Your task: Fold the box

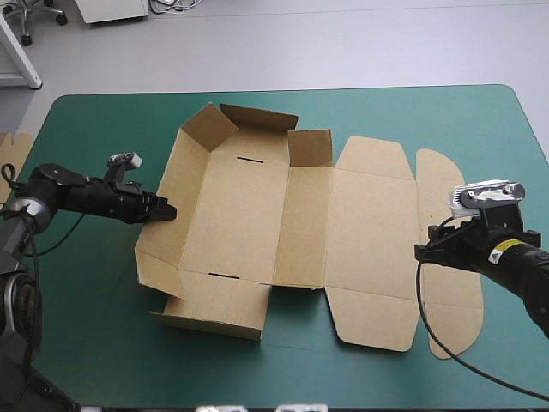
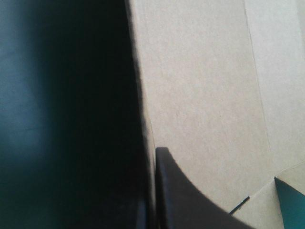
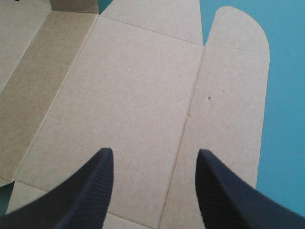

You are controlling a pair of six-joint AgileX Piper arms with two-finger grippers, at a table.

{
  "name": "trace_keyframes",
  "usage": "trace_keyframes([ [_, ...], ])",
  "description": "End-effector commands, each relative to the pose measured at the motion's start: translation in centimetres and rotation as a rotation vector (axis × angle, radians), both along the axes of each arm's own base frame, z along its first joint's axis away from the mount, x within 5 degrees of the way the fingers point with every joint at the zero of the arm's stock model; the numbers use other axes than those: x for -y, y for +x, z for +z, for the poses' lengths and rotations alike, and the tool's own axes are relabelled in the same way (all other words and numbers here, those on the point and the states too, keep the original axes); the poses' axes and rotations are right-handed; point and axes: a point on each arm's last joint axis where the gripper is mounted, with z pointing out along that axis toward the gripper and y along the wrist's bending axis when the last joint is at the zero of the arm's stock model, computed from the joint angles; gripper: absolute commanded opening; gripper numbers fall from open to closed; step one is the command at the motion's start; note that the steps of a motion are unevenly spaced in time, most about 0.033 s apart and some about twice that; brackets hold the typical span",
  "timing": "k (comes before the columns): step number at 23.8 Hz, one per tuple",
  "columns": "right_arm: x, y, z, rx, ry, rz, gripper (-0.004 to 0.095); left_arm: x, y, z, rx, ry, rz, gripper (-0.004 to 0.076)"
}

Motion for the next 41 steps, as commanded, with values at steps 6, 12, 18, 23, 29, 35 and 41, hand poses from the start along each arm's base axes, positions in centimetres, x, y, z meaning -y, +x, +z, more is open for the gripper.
trace_keyframes([
  [6, 0.1, 0.2, 1.5, 0.086, 0.007, -0.003, 0.0486, 1.7, 1.9, 6.4, 0.116, 0.135, -0.262, -0.0010],
  [12, 0.1, 0.1, 1.4, 0.065, 0.003, -0.003, 0.0486, 6.7, 4.5, 10.2, 0.323, 0.419, -0.544, -0.0009],
  [18, 0.1, 0.1, 1.4, 0.067, 0.003, -0.003, 0.0486, 11.2, 6.7, 14.5, 0.729, 0.792, -0.669, -0.0009],
  [23, 0.3, 0.3, 1.5, 0.089, -0.021, -0.007, 0.0486, 14.3, 7.3, 16.4, 1.000, 1.050, -0.693, -0.0010],
  [29, 1.1, 0.5, 2.7, 0.156, -0.064, -0.088, 0.0486, 15.5, 5.9, 18.2, 1.067, 1.059, -0.656, -0.0010],
  [35, 1.6, 1.2, 4.5, 0.141, -0.130, -0.129, 0.0486, 16.8, 2.8, 16.8, 0.978, 1.025, -0.715, -0.0011],
  [41, 1.6, 3.5, 6.2, 0.169, -0.162, -0.159, 0.0486, 18.0, -0.7, 15.7, 1.082, 1.072, -0.681, -0.0010],
])
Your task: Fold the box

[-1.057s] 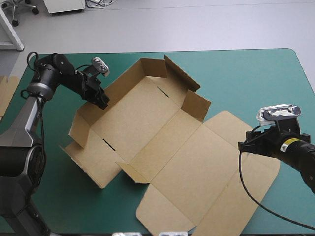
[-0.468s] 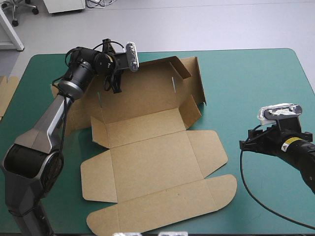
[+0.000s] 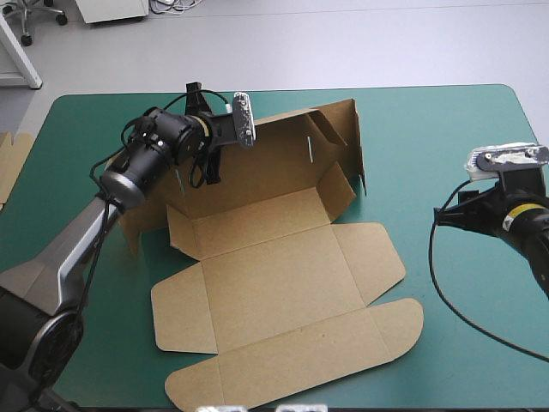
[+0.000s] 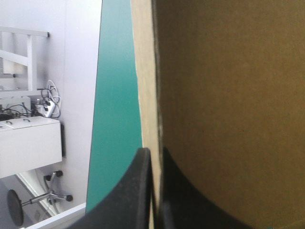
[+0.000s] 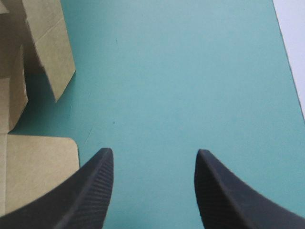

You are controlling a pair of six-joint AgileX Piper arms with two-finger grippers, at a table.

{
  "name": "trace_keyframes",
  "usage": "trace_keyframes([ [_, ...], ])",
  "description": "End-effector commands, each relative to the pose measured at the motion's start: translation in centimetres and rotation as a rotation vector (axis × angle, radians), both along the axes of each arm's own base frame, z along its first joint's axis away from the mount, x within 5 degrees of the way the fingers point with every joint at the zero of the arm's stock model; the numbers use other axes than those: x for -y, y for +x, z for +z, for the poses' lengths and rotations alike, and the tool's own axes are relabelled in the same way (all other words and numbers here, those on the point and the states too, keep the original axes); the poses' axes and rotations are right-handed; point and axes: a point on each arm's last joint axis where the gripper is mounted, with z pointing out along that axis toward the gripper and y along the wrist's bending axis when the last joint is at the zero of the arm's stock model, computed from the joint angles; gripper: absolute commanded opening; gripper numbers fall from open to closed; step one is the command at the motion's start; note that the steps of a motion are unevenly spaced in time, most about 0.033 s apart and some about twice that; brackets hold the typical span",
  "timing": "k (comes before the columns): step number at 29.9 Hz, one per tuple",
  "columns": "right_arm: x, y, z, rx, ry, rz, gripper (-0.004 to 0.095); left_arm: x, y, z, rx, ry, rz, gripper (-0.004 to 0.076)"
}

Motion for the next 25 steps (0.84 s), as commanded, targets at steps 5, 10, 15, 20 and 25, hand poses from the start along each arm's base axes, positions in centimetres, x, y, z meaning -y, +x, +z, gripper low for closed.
trace_keyframes([
  [5, 0.2, 2.9, 2.2, 0.067, -0.051, -0.041, 0.0486, 0.8, -5.1, 2.5, 0.234, -0.072, -0.040, -0.0010],
  [10, 0.0, 3.8, 3.0, 0.090, -0.035, -0.047, 0.0486, 1.5, -7.0, 0.4, 0.246, -0.038, -0.024, -0.0010],
  [15, 1.1, 4.9, 3.2, 0.082, 0.026, -0.087, 0.0458, 2.2, -9.2, -1.8, 0.280, -0.033, 0.000, -0.0010],
  [20, 3.7, 7.0, 2.1, 0.037, 0.186, -0.098, 0.0441, 2.8, -10.9, -3.1, 0.268, -0.024, 0.019, -0.0010],
  [25, 5.5, 8.5, 1.1, 0.034, 0.272, -0.088, 0.0441, 2.9, -11.0, -3.4, 0.270, 0.010, 0.020, -0.0010],
])
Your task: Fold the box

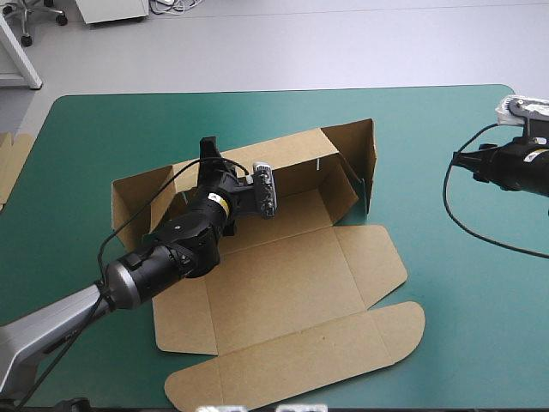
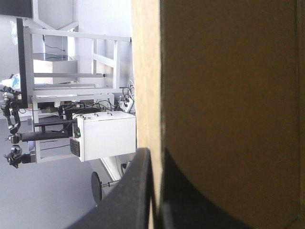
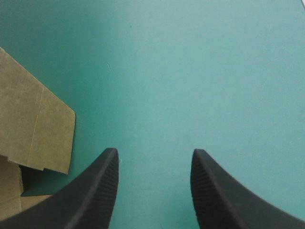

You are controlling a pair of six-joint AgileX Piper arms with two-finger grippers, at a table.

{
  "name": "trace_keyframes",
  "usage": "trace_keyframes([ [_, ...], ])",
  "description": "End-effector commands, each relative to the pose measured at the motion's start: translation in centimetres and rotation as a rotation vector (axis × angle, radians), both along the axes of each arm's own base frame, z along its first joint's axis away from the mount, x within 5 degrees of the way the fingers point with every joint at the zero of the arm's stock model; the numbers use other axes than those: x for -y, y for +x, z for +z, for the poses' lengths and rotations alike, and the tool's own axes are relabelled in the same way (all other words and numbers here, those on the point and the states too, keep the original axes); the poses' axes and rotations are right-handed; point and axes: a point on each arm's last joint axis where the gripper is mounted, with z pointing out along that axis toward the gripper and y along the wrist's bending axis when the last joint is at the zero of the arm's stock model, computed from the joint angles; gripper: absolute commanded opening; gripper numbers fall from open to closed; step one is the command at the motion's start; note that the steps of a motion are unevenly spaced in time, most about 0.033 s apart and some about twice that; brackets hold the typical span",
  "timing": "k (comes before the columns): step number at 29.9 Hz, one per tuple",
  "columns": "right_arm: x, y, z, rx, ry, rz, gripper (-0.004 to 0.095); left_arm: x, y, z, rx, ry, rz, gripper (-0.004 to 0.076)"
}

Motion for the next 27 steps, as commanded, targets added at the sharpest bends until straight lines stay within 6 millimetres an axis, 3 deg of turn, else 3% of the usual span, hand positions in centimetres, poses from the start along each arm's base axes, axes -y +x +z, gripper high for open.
trace_keyframes([
  [1, 0.8, 0.4, 1.8, 0.134, 0.012, 0.003, 0.0441, -0.3, -0.5, 1.3, 0.023, -0.042, 0.023, -0.0010],
  [8, 1.6, 2.5, 2.4, 0.309, -0.019, -0.049, 0.0441, -0.1, -0.2, 0.7, 0.009, -0.040, 0.036, -0.0010],
  [14, 1.6, 4.9, -0.7, 0.189, 0.029, 0.009, 0.0441, 0.0, 0.0, 0.0, 0.069, 0.049, -0.021, -0.0010],
  [19, 1.5, 6.4, -2.5, 0.141, 0.092, 0.017, 0.0441, 0.7, -0.2, -0.3, 0.163, 0.022, -0.135, -0.0010],
  [22, 1.5, 7.2, -2.9, 0.129, 0.091, 0.043, 0.0441, 1.4, -0.4, 0.0, 0.222, 0.033, -0.226, -0.0010],
  [27, 1.8, 9.8, -3.3, 0.120, 0.120, 0.061, 0.0441, 1.6, -0.3, 0.2, 0.227, -0.026, -0.216, -0.0010],
])
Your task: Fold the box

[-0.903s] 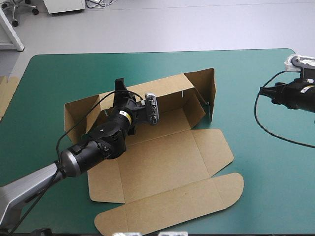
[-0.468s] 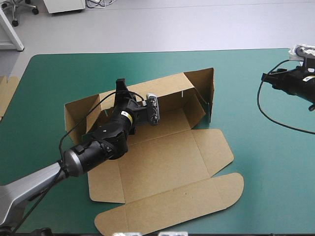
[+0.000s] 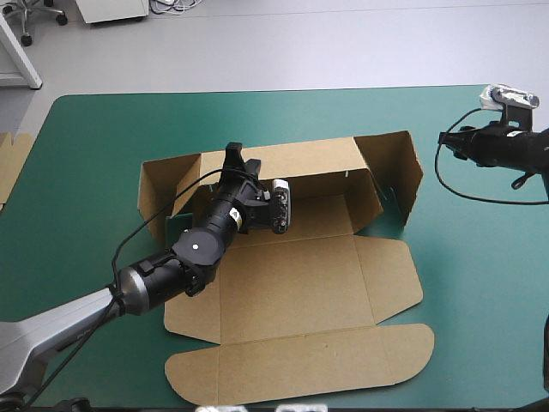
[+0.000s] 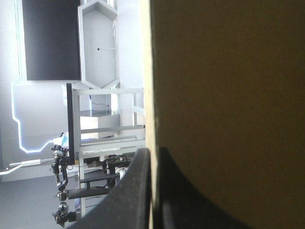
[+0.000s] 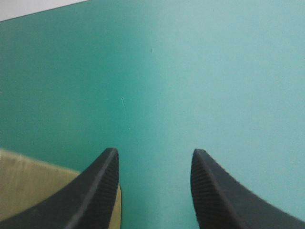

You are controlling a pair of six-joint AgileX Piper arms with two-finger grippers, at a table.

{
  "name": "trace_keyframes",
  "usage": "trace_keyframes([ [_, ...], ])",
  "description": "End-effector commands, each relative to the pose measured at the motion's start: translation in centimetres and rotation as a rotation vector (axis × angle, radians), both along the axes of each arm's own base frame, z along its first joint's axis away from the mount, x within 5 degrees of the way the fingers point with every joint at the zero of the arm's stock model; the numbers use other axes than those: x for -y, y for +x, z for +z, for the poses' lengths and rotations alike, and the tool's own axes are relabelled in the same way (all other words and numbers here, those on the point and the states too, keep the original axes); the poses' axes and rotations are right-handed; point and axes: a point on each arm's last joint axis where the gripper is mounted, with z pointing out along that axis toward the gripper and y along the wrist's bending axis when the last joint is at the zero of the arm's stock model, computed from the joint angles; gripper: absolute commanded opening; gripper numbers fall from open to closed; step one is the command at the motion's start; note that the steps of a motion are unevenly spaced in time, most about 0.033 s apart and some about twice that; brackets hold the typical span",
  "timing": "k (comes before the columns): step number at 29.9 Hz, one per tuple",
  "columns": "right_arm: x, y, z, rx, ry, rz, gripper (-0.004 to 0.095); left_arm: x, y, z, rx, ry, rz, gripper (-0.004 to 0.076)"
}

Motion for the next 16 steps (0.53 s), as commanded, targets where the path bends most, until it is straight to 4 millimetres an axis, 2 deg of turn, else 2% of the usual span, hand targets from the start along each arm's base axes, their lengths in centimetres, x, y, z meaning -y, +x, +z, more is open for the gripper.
trace_keyframes([
  [1, 0.3, 1.7, 2.3, 0.089, 0.019, -0.001, 0.0441, -0.1, -0.2, 2.0, 0.062, -0.049, -0.003, -0.0010],
  [6, 0.1, 4.5, 1.8, 0.045, 0.079, 0.091, 0.0440, 0.1, 0.0, 1.5, 0.052, -0.037, -0.001, -0.0010],
  [10, -0.6, 6.8, 1.5, 0.030, 0.201, 0.183, 0.0438, 0.1, 0.0, 1.4, 0.051, -0.036, -0.001, -0.0010],
  [16, -2.2, 8.2, -0.1, -0.020, 0.374, 0.359, 0.0331, 0.1, 0.0, 1.4, 0.051, -0.036, -0.001, -0.0010],
])
